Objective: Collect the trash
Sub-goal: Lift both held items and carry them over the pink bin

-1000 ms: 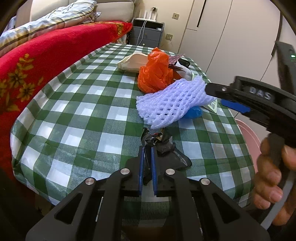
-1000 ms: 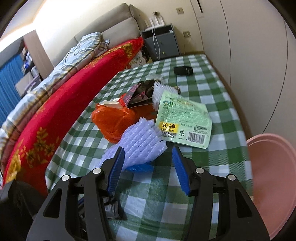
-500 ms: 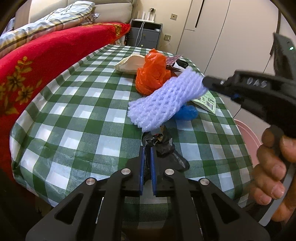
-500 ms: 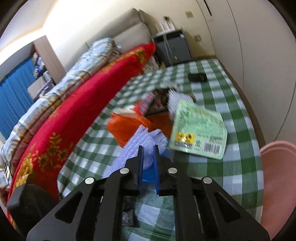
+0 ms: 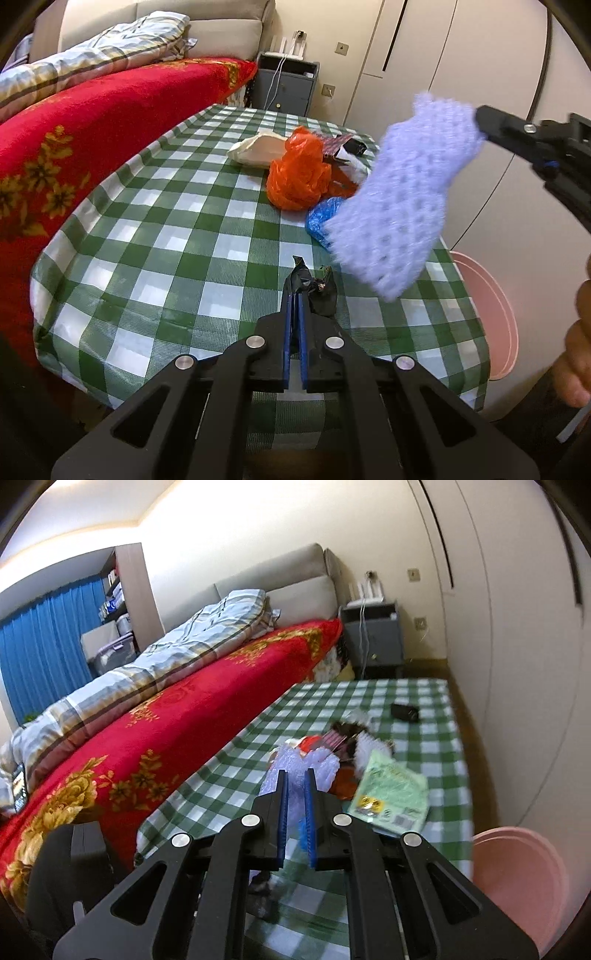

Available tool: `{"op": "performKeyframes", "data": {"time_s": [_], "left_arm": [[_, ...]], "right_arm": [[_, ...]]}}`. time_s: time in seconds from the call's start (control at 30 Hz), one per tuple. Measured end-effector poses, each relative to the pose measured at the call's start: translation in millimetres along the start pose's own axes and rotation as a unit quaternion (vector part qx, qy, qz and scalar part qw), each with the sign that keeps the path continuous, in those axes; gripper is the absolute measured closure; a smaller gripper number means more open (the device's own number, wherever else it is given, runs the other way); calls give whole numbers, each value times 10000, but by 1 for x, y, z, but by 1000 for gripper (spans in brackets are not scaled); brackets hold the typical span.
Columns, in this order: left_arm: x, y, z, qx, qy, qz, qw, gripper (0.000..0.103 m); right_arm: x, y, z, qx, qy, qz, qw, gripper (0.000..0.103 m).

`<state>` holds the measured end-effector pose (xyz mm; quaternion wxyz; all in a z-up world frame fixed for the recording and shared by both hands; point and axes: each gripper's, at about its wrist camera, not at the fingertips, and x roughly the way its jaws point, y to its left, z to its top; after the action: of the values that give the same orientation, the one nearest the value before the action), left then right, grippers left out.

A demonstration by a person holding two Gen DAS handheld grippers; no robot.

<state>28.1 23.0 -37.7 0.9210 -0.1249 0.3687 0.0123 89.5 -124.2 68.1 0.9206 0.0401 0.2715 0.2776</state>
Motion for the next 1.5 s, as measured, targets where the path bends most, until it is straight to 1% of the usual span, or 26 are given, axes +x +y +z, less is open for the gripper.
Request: {"op": "performKeyframes", "data": {"time_s": [0.13,0.3,0.47,0.6,0.7,0.97,1.1,1.17,1.3,1.5], "left_arm": [[-6,-2,1,59,-76,-49,9999,100],[-13,-6,2,150,-153,-118,9997,100],[-19,-13,5,283,-215,-218,9991,100],[-29,-24,8,505,-345,-258,9978,100],[-36,-33,11,665,-428,-309,9964,100],[-39,-54,21,858,-479,-473,9940,100],[-34,-66,25,931,-453,-568,9930,100],[-30,-75,28,1008,-443,-625,9919,100],[-21,-94,34,1190,-415,-755,9891,100],[-4,-128,45,1462,-395,-963,9838,100]], "right_arm": [[-26,-2,8,-176,-119,-297,9993,94],[-55,-14,12,-337,-120,-571,9977,94],[-83,-24,10,-472,-177,-792,9956,94],[-102,-30,4,-633,-228,-966,9930,94],[-111,-38,-2,-618,-220,-1065,9922,94],[-124,-58,-8,-550,-242,-1436,9878,94],[-132,-75,-13,-457,-335,-1847,9812,94],[-134,-83,-13,-310,-387,-1973,9791,94],[-135,-91,-13,-222,-465,-2284,9722,94],[-130,-110,-10,54,-413,-2642,9636,94]]}}
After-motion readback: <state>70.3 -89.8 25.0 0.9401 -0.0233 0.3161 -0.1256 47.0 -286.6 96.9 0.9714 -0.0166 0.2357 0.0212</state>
